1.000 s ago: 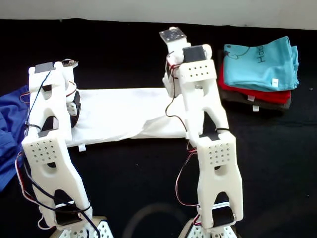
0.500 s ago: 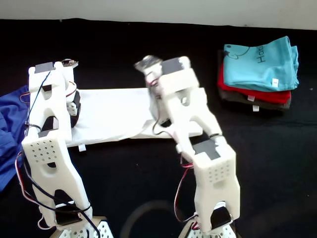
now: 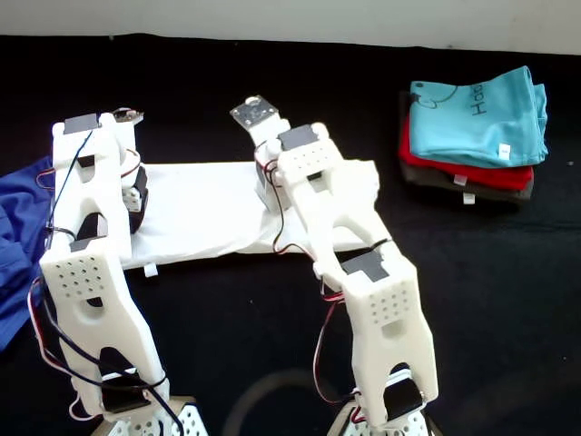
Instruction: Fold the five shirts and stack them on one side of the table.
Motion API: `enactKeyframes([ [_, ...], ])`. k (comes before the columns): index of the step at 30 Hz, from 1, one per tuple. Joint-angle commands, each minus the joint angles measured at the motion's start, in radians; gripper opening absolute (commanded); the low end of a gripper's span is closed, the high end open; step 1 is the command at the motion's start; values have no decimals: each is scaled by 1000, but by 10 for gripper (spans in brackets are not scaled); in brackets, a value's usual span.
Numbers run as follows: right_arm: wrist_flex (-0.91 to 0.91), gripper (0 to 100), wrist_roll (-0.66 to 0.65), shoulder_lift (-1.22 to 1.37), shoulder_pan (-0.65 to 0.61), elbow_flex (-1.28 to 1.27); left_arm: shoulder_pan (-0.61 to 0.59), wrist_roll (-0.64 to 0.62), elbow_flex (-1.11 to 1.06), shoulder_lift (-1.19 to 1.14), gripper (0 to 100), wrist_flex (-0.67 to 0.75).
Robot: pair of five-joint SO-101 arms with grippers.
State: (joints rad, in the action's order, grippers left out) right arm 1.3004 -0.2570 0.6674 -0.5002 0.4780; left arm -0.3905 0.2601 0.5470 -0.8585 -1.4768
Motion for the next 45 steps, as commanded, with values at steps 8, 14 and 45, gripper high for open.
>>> enactKeyframes([
  [8, 171, 6, -12, -13, 22, 213, -5, -5, 30, -10, 9, 26],
  [14, 378, 6, -11, -13, 87, 469, -5, -5, 28, -10, 9, 26],
  [45, -39, 6, 18, -1162, 334, -1122, 2, -123, 438, -7, 16, -284],
])
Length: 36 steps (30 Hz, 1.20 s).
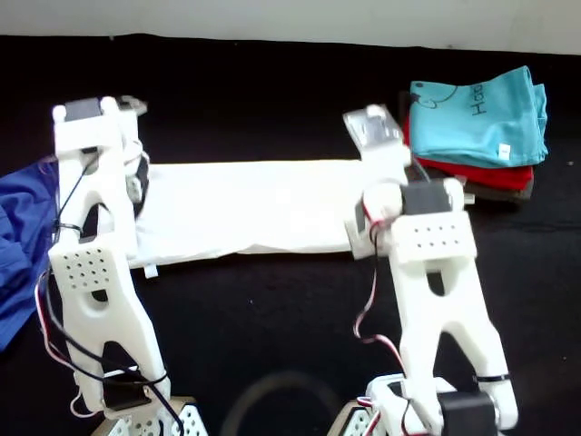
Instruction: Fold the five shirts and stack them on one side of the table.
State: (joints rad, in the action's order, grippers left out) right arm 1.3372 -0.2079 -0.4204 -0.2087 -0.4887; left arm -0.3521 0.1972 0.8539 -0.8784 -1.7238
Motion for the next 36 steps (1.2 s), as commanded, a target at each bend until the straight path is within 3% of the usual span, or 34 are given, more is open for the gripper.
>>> enactKeyframes([
  [1, -91, 6, -61, -87, 59, -200, -64, -66, 153, 12, 32, -37],
  [6, -128, 6, -157, -124, 162, -326, -160, -68, 134, 1, 196, -37],
  [8, -130, 6, -187, -131, 194, -349, -177, -68, 119, 1, 218, -37],
  [21, -111, 6, -201, -140, 236, -361, -174, -61, 140, -226, 206, 77],
  [27, -48, 6, -201, -140, 245, -361, -171, 2, 208, -259, 195, 21],
  [31, -41, 6, -199, -140, 245, -383, -177, 5, 208, -260, 0, 8],
  [36, -143, 6, -101, -142, 271, -479, -255, 8, 211, -252, 9, -26],
])
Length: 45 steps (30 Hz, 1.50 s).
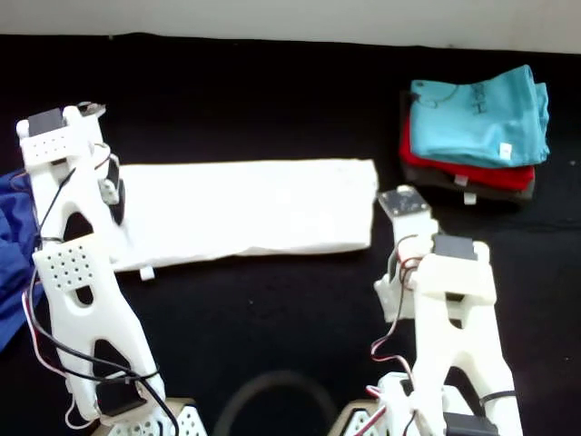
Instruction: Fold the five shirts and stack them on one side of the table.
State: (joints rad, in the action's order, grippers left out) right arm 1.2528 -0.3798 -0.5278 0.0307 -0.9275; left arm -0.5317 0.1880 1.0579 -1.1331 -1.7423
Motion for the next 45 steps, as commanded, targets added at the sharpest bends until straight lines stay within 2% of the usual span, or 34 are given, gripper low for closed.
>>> enactKeyframes([
  [1, -104, 6, 95, -35, 48, -70, -94, 17, 7, 12, 8, -8],
  [9, -406, 6, 112, -35, 157, -274, -116, 17, -2, 222, 8, -26],
  [13, -533, 6, 112, -35, 202, -352, -67, 15, -13, 354, 8, -28],
  [17, -588, 6, 112, -35, 217, -389, 58, 15, -136, 499, 8, -28],
  [22, -591, 6, 112, -33, 203, -395, 265, 11, -326, 679, 8, -26],
  [25, -591, 6, 112, -33, 170, -398, 404, 11, -355, 745, 8, -21],
  [29, -591, 6, 112, -33, 166, -398, 607, 11, -352, 751, 8, 0],
  [34, -591, 6, 112, -33, 166, -398, 769, 12, -351, 679, 8, 178],
  [37, -591, 6, 112, -33, 165, -400, 825, 12, -351, 598, 8, 262],
  [45, -591, 6, 112, -31, 163, -400, 892, 11, -351, 493, 8, 374],
])
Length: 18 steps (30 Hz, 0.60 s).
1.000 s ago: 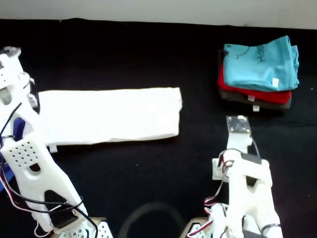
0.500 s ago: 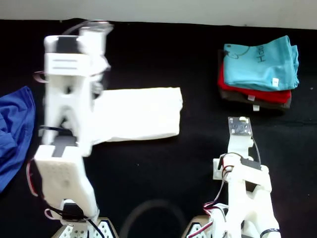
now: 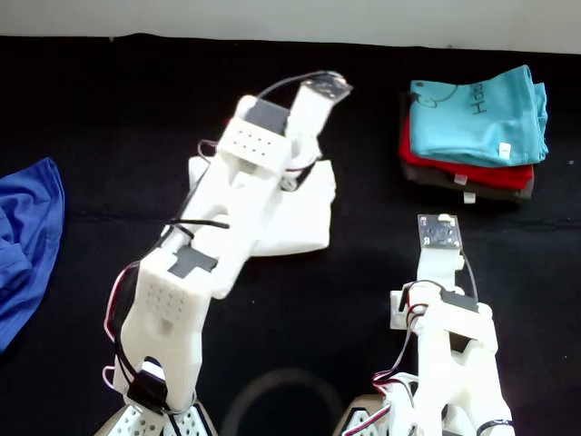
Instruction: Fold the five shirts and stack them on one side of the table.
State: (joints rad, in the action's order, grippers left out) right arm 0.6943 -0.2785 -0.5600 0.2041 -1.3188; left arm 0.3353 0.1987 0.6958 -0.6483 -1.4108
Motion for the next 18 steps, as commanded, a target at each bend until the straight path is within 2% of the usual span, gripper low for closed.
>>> enactKeyframes([
  [1, -35, 6, 11, 1, -10, -8, 30, 0, 12, 8, 8, 58],
  [7, -53, 6, 11, -1, -7, -22, 35, 0, 12, 2, 12, 101],
  [11, -53, 6, 11, -1, -7, -24, 33, -20, 25, 13, 115, 95],
  [14, -53, 6, 11, -1, -7, -24, 24, -95, 134, 35, 191, 21],
  [18, -53, 6, 11, -1, -8, -24, 1, -115, 295, 54, 182, -78],
])
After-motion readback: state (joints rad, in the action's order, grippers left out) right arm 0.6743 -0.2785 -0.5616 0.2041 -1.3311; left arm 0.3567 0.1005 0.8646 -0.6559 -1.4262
